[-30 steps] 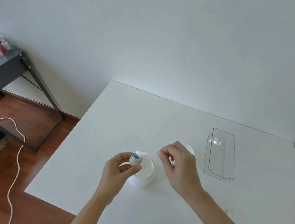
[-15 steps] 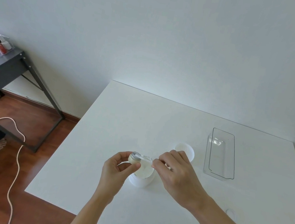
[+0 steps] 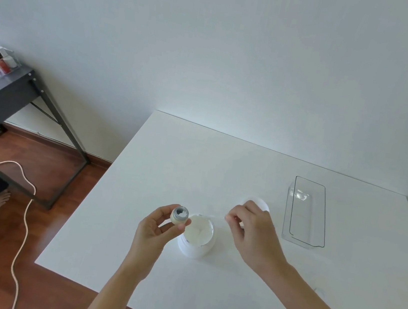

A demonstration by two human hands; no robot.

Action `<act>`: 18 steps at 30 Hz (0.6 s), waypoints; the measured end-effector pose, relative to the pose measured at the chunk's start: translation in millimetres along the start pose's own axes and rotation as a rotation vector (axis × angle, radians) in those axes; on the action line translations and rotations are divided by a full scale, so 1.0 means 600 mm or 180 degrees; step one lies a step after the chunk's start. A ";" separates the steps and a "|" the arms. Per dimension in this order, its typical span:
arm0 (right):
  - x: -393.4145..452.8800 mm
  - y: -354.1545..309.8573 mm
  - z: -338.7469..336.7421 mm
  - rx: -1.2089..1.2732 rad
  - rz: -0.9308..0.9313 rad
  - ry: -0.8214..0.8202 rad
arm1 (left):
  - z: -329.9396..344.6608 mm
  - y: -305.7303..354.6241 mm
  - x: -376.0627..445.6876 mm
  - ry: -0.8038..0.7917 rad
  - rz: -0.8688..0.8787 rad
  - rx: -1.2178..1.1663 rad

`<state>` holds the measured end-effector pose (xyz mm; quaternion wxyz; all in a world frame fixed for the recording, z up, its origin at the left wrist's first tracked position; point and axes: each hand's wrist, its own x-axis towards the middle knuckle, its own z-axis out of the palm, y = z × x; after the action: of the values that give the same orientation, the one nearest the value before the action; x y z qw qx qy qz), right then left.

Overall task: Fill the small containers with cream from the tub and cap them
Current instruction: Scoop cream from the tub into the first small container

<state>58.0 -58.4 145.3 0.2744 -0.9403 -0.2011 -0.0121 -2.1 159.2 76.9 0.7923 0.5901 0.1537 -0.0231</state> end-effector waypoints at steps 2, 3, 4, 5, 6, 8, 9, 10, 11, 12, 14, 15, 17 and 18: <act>0.003 0.006 0.020 -0.0387 -0.0109 -0.0338 | -0.002 -0.001 -0.002 -0.0059 -0.0026 -0.0094; 0.006 0.008 0.031 -0.0531 -0.0212 -0.0400 | -0.002 0.000 -0.003 -0.0084 -0.0046 -0.0129; 0.009 0.008 0.043 -0.0658 -0.0303 -0.0458 | -0.001 0.000 -0.004 -0.0099 -0.0076 -0.0154; 0.014 0.007 0.055 -0.0798 -0.0367 -0.0539 | -0.001 0.000 -0.005 -0.0110 -0.0103 -0.0172; 0.019 0.004 0.067 -0.0961 -0.0399 -0.0646 | -0.002 0.000 -0.005 -0.0126 -0.0125 -0.0190; 0.029 -0.002 0.087 -0.1292 -0.0397 -0.0828 | -0.001 0.001 -0.007 -0.0175 -0.0144 -0.0248; 0.034 -0.005 0.095 -0.1420 -0.0394 -0.0900 | -0.002 0.001 -0.008 -0.0184 -0.0139 -0.0292; 0.038 -0.008 0.101 -0.1508 -0.0400 -0.0980 | -0.002 0.000 -0.008 -0.0180 -0.0136 -0.0347; 0.041 -0.010 0.106 -0.1554 -0.0408 -0.1063 | -0.003 0.000 -0.009 -0.0172 -0.0134 -0.0409; 0.043 -0.012 0.110 -0.1557 -0.0403 -0.1137 | -0.004 0.001 -0.010 -0.0168 -0.0129 -0.0463; 0.046 -0.015 0.114 -0.1491 -0.0342 -0.1269 | -0.007 0.000 -0.012 -0.0184 -0.0111 -0.0485; 0.047 -0.015 0.115 -0.1433 -0.0289 -0.1318 | -0.009 -0.001 -0.012 -0.0187 -0.0111 -0.0465; 0.047 -0.015 0.114 -0.1201 -0.0123 -0.1366 | -0.011 -0.002 -0.013 -0.0178 -0.0129 -0.0433; 0.047 -0.014 0.111 -0.1026 0.0015 -0.1369 | -0.012 -0.003 -0.013 -0.0173 -0.0139 -0.0436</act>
<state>74.8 -6.8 96.6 0.0721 -0.9532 -0.2481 0.1568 -11.5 164.2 75.6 0.8340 0.5301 0.1462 -0.0458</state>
